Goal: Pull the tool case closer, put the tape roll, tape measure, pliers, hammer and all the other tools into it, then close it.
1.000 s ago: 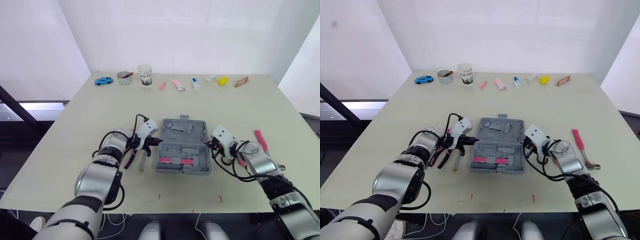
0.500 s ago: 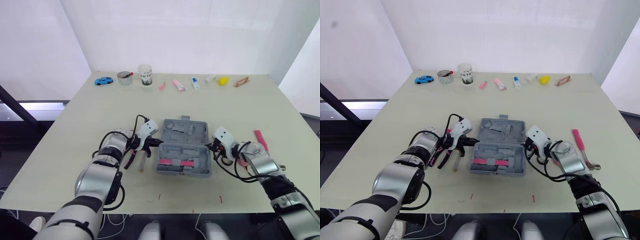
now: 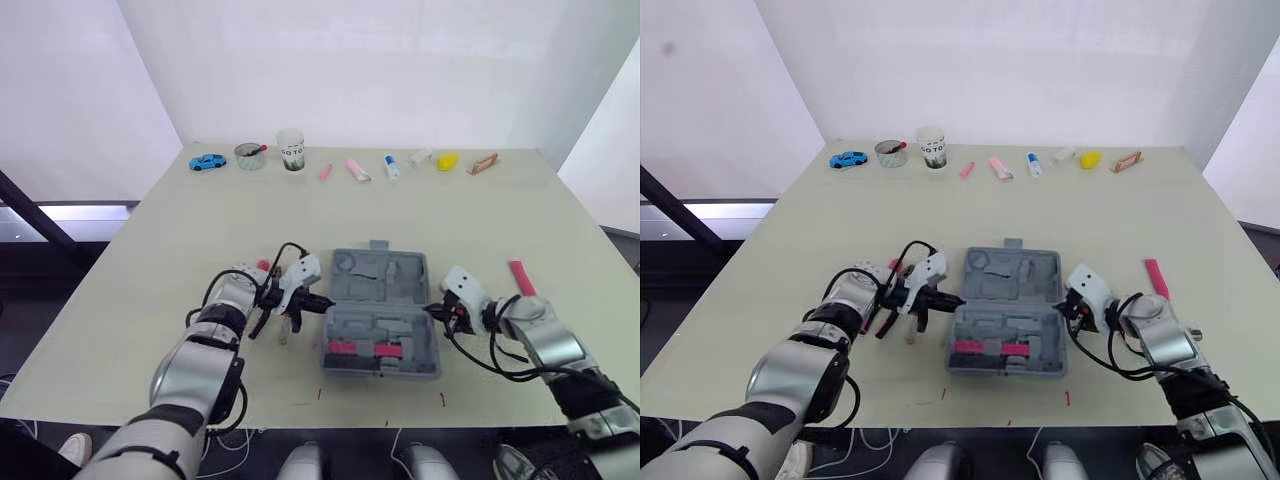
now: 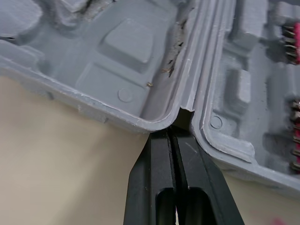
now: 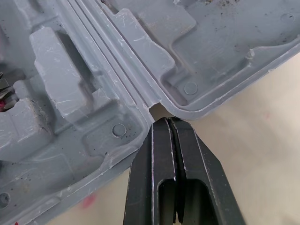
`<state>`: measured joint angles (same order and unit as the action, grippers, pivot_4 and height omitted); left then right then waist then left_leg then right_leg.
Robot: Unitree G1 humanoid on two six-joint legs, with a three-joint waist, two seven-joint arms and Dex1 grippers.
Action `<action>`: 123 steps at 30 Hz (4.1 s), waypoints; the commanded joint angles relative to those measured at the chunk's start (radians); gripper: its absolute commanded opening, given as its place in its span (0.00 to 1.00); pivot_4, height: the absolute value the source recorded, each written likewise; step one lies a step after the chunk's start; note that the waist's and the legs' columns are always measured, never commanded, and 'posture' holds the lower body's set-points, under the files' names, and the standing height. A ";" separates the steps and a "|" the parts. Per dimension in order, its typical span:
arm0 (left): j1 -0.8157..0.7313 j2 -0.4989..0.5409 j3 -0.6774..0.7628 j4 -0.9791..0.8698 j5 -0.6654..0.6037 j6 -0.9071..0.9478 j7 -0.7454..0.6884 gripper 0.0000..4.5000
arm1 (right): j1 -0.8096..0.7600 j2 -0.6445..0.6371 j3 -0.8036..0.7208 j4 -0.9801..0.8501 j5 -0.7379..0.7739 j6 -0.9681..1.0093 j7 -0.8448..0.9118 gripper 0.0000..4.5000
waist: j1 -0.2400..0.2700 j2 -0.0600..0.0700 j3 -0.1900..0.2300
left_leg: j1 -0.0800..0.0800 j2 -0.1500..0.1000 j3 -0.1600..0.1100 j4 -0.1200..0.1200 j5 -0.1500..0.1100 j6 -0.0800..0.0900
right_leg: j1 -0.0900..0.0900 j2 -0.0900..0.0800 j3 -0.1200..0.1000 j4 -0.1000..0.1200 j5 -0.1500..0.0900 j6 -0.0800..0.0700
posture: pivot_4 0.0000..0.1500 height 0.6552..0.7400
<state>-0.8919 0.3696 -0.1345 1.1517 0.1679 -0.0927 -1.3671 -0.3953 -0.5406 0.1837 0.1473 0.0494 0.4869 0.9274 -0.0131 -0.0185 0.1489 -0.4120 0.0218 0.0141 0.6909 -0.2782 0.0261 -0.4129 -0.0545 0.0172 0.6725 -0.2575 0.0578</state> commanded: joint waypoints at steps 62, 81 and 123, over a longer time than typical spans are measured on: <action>0.557 0.206 -0.237 -0.820 -0.122 0.362 -0.093 0.02 | 0.417 -0.017 -0.016 -0.512 0.191 0.225 -0.103 0.00 | -0.003 0.003 -0.003 | 0.018 0.002 0.000 -0.005 0.000 0.000 | 0.011 0.002 0.007 0.000 -0.001 0.000 | 1.00 1.00; 0.549 0.206 -0.240 -0.803 -0.118 0.354 -0.093 0.02 | 0.400 -0.014 -0.024 -0.485 0.172 0.196 -0.122 0.00 | -0.003 0.003 -0.003 | 0.018 0.002 0.000 -0.006 0.000 0.000 | 0.011 0.002 0.007 0.000 -0.001 0.000 | 1.00 1.00; 0.528 0.240 -0.219 -0.766 -0.135 0.348 -0.076 0.02 | 0.416 -0.064 -0.050 -0.437 0.160 0.156 -0.128 0.00 | -0.001 0.003 -0.003 | 0.017 0.002 0.001 -0.007 0.000 0.000 | 0.010 0.002 0.008 -0.003 -0.001 0.000 | 1.00 1.00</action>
<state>-0.3997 0.5869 -0.3049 0.3280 -0.0037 0.2400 -1.4526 0.0171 -0.5897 0.1576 -0.2843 0.1968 0.6569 0.7976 -0.0146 -0.0157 0.1459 -0.3947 0.0241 0.0150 0.6843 -0.2786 0.0266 -0.4024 -0.0528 0.0247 0.6695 -0.2581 0.0575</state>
